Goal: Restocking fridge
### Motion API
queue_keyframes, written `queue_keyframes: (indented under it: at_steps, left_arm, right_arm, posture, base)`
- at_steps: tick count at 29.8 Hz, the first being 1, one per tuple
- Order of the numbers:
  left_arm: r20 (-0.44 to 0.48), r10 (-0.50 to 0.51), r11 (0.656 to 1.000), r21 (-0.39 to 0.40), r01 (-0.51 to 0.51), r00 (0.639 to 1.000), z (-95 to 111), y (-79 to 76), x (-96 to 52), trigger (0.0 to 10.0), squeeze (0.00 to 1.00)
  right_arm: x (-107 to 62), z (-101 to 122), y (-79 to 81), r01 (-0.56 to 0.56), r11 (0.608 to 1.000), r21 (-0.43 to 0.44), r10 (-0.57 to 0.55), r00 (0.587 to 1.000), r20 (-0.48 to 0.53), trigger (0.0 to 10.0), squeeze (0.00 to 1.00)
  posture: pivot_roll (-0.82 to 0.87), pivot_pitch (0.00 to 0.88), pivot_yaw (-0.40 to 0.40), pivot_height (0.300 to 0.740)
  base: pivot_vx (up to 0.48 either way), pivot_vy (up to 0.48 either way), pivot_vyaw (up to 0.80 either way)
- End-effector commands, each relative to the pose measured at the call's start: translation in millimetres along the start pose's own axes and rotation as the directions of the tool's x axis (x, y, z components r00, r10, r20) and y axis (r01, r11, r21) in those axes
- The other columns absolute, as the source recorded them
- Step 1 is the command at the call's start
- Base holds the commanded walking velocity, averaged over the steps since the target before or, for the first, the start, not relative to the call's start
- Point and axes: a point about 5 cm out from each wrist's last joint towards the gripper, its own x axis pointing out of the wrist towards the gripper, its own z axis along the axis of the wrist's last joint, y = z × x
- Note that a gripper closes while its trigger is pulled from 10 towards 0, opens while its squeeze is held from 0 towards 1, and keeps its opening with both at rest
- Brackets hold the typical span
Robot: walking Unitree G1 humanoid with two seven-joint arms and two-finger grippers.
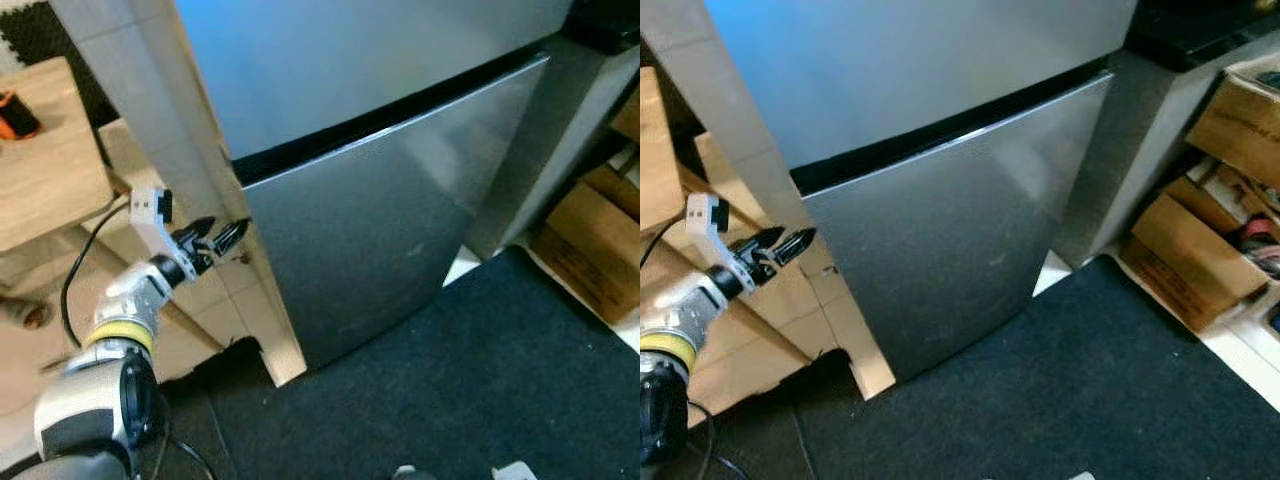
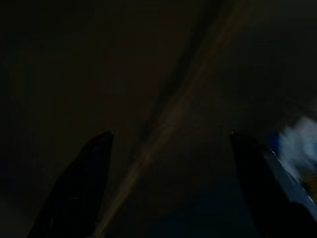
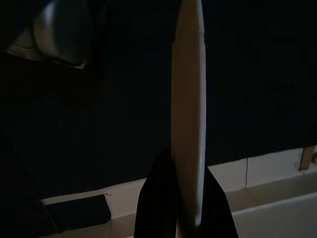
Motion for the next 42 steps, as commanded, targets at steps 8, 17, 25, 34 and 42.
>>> queue_keyframes:
  at_steps: [8, 17, 25, 34, 42]
  left_arm:
    - [-0.107, -0.274, 0.954, 0.094, 0.284, 0.956, 17, -18.1, 13.6, 10.0, 0.0]
    - [-0.009, -0.181, 0.968, 0.178, 0.18, 0.983, 28, -21.6, 31.1, 10.0, 0.0]
    - [0.076, -0.254, 0.952, 0.194, 0.236, 0.964, 27, -38.3, 48.9, 10.0, 0.0]
    - [-0.046, -0.525, 0.846, 0.082, 0.527, 0.85, 1, -59.8, 49.8, 10.0, 0.0]
    - [-0.128, -0.715, 0.693, -0.007, 0.721, 0.687, -18, -85.4, 51.0, 10.0, 0.0]
  right_arm:
    - [-1.4, -8, 6.1, -0.011, 1.0, 0.002, 0.011, 1.0, -0.014, 10.0, 0.0]
    - [-2.4, -11, 4.0, -0.007, 1.0, -0.001, 0.007, 1.0, -0.011, 10.0, 0.0]
    - [-3.8, -16, 1.2, -0.008, 1.0, -0.015, 0.007, 1.0, -0.026, 10.0, 0.0]
    - [-2.9, -9, -6.5, 0.007, 1.0, -0.03, -0.007, 1.0, -0.006, 10.0, 0.0]
    - [-2.8, -7, -12.8, 0.029, 0.999, -0.019, -0.029, 1.0, -0.001, 10.0, 0.0]
  posture:
    - [-0.14, 0.222, 0.07, 0.74]
    - [-0.16, 0.247, 0.061, 0.74]
    - [-0.16, 0.243, 0.046, 0.74]
    - [-0.18, 0.233, 0.034, 0.74]
    - [-0.2, 0.226, 0.05, 0.74]
  base:
    - [0.0, 0.0, 0.0]
    - [0.0, 0.0, 0.0]
    - [0.0, 0.0, 0.0]
    - [0.0, 0.0, 0.0]
    - [0.0, 0.0, 0.0]
